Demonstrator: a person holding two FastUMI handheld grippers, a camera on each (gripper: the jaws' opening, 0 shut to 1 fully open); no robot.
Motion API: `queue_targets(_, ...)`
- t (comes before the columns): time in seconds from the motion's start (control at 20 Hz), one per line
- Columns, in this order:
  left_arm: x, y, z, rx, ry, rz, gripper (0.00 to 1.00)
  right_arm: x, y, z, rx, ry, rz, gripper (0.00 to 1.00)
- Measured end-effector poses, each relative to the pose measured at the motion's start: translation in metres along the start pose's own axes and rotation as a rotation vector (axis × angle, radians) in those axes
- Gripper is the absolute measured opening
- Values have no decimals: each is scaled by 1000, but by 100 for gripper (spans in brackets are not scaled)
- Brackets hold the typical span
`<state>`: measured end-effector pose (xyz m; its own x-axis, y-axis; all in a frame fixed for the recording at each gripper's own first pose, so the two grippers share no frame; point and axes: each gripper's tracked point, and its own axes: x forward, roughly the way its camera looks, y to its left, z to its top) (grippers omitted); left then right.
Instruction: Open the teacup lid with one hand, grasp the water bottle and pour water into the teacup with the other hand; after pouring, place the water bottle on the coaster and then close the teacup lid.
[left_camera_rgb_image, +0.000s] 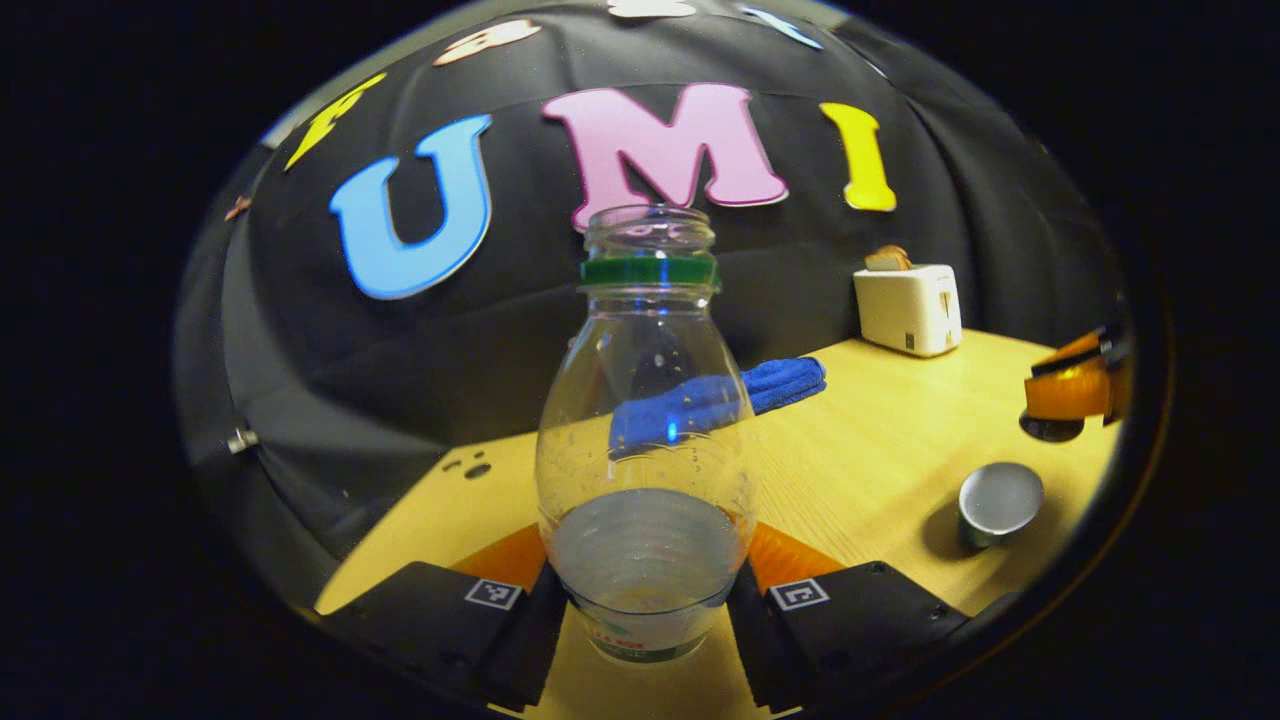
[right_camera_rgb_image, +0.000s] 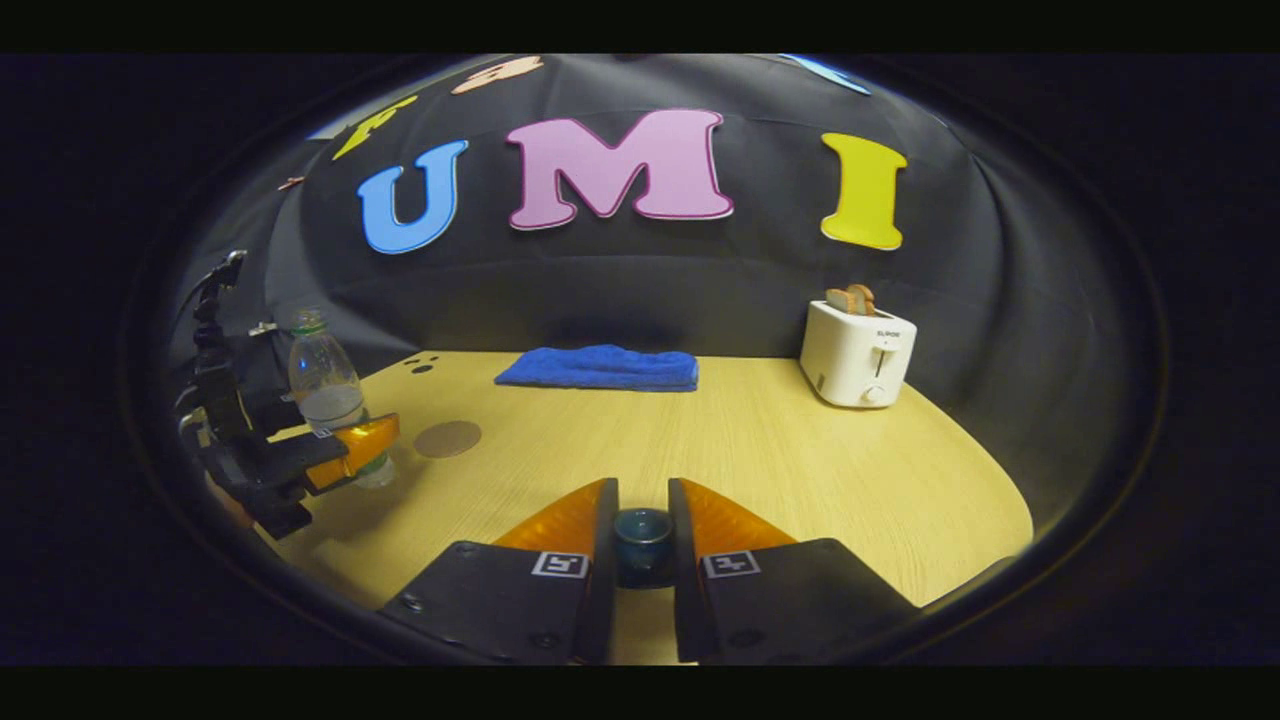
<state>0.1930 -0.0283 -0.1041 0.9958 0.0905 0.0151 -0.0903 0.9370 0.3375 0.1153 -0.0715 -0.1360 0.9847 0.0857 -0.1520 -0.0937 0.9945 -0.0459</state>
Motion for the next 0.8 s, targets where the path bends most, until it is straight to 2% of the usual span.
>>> queue_targets(0.05,0,-3,4,54,3,1,75,-2,-6,1,3,-5,-8,22)
queue_targets(0.1,0,-8,6,120,-1,-1,75,-3,-12,1,7,-10,-15,27)
queue_targets(0.3,-6,-27,14,387,-31,-24,75,-10,-32,-4,33,-5,-34,27)
queue_targets(0.55,-7,-68,5,563,-35,-120,75,-23,-56,-20,47,9,-59,27)
queue_targets(0.8,-9,-85,-19,752,-7,-168,75,-37,-73,-32,79,22,-87,27)
